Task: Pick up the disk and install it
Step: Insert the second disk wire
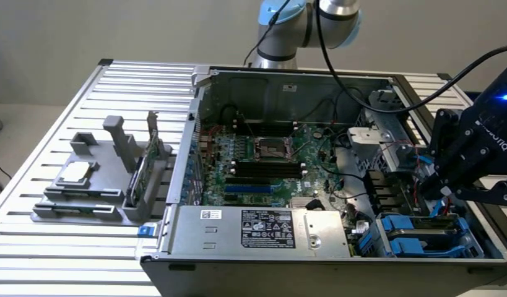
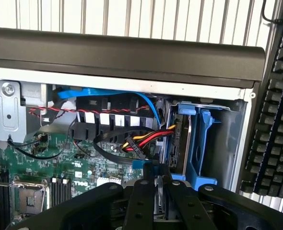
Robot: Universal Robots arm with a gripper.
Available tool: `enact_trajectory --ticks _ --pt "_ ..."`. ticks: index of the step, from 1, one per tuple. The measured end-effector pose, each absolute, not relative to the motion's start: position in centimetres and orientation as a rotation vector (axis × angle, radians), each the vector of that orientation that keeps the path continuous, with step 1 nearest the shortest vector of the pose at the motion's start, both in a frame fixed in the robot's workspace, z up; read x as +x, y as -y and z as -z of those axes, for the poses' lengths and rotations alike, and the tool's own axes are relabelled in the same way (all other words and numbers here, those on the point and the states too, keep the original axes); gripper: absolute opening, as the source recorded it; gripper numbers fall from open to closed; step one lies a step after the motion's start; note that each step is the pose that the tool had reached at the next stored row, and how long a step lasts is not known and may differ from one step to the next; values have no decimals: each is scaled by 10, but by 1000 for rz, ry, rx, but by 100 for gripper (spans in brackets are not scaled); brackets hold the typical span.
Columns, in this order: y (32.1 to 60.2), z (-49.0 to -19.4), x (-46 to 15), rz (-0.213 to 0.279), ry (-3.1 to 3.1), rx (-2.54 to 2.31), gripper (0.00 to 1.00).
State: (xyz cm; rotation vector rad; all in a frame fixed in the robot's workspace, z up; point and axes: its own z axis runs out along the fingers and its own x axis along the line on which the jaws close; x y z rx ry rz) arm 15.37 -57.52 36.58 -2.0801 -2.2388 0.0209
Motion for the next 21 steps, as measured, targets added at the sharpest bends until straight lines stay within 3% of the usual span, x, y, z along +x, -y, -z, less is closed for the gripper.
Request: enact_trajectory --ticks 21 --pt "594 -349 149 6 2248 -2087 16"
